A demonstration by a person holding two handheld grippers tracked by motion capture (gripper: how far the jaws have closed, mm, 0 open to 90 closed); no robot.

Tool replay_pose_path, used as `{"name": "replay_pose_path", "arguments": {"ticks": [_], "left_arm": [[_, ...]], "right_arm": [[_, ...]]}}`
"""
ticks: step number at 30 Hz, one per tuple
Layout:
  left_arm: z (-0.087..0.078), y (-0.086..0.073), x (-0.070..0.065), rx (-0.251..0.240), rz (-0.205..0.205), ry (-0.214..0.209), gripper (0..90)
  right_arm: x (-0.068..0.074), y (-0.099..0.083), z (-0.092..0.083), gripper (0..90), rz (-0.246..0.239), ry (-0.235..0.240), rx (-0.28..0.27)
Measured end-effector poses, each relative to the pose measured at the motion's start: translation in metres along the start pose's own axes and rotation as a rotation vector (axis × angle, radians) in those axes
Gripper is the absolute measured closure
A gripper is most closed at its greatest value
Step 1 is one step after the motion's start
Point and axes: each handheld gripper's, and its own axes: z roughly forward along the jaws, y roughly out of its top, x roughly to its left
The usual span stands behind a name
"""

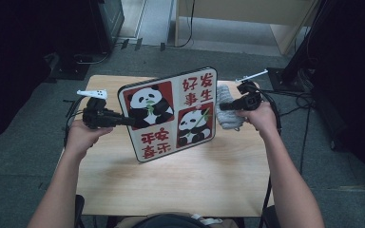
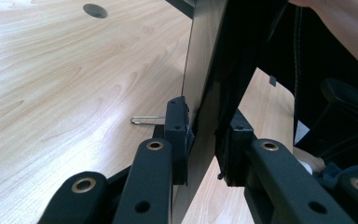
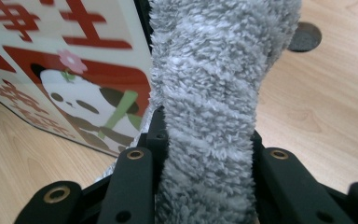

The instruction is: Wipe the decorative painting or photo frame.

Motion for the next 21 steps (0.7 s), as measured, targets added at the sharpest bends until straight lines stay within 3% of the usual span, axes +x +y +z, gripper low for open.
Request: {"name": "replay_pose_path", "arguments": {"ticks": [21], "left_arm": [[0.000,-0.001,0.001,-0.009,-0.026,-0.007,76.0]], "right_arm": [[-0.005,-0.028,0.019,68.2,0.019,0.002,-0.012]]}}
